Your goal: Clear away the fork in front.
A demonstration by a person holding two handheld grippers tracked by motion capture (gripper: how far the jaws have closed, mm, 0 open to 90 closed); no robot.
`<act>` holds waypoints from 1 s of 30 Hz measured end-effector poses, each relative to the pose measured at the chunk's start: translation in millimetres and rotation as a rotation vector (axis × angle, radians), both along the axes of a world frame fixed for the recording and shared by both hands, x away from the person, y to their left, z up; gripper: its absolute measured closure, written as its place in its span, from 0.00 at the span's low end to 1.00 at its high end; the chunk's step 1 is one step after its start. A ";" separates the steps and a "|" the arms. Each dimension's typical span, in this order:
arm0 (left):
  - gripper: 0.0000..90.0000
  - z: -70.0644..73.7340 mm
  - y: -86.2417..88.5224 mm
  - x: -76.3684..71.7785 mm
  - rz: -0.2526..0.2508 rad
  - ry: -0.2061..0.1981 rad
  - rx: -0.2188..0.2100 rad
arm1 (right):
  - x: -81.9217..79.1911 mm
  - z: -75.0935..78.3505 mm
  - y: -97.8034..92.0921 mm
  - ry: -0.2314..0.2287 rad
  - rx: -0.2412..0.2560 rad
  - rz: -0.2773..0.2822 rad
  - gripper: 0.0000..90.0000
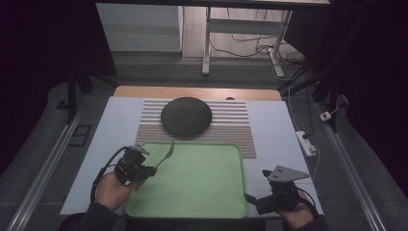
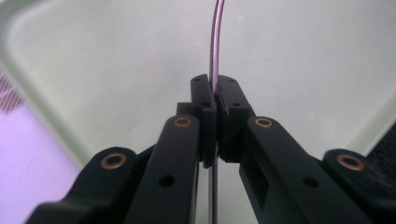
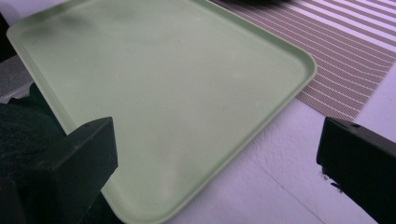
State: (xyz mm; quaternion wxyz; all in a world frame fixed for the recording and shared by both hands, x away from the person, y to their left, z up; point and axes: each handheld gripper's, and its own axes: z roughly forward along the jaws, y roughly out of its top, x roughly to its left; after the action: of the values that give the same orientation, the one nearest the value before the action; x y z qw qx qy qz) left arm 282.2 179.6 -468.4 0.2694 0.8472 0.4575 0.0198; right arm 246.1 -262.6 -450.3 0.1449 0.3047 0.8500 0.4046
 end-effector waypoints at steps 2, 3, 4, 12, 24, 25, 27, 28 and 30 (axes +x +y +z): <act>0.96 -2.2 2.4 -0.5 0.040 0.014 0.008 | -3.0 0.1 -3.0 -0.005 -0.001 -0.010 0.00; 0.96 -3.3 3.6 -0.9 0.061 0.022 0.009 | -4.6 0.1 -4.4 -0.007 0.003 -0.016 0.00; 0.96 -4.3 4.9 -1.3 0.082 0.025 0.009 | -6.2 0.5 -6.1 -0.007 -0.001 -0.021 0.00; 0.96 -15.0 11.2 0.1 0.193 0.079 0.016 | -12.8 -0.8 -13.6 0.001 -0.010 -0.053 0.00; 0.96 -37.2 13.1 10.6 0.235 0.185 0.067 | -15.5 -2.5 -13.0 0.004 -0.028 -0.052 0.00; 0.96 -38.4 12.4 11.0 0.234 0.191 0.072 | -16.0 -2.2 -13.7 0.004 -0.028 -0.056 0.00; 0.95 -40.7 11.1 11.8 0.227 0.205 0.078 | -17.5 -1.9 -14.6 0.018 -0.020 -0.063 0.00; 0.95 -41.0 11.0 11.7 0.226 0.202 0.078 | -18.1 -1.8 -15.1 0.023 -0.018 -0.063 0.00; 0.94 -41.1 11.3 11.8 0.222 0.202 0.076 | -18.7 -1.5 -16.4 0.022 -0.015 -0.063 0.00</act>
State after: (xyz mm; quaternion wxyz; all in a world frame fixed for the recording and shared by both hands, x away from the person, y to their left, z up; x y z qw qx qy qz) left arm 294.0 190.9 -509.5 0.1858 0.7987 0.5721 -0.0185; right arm 227.4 -279.0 -451.8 0.1504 0.3349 0.8445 0.3899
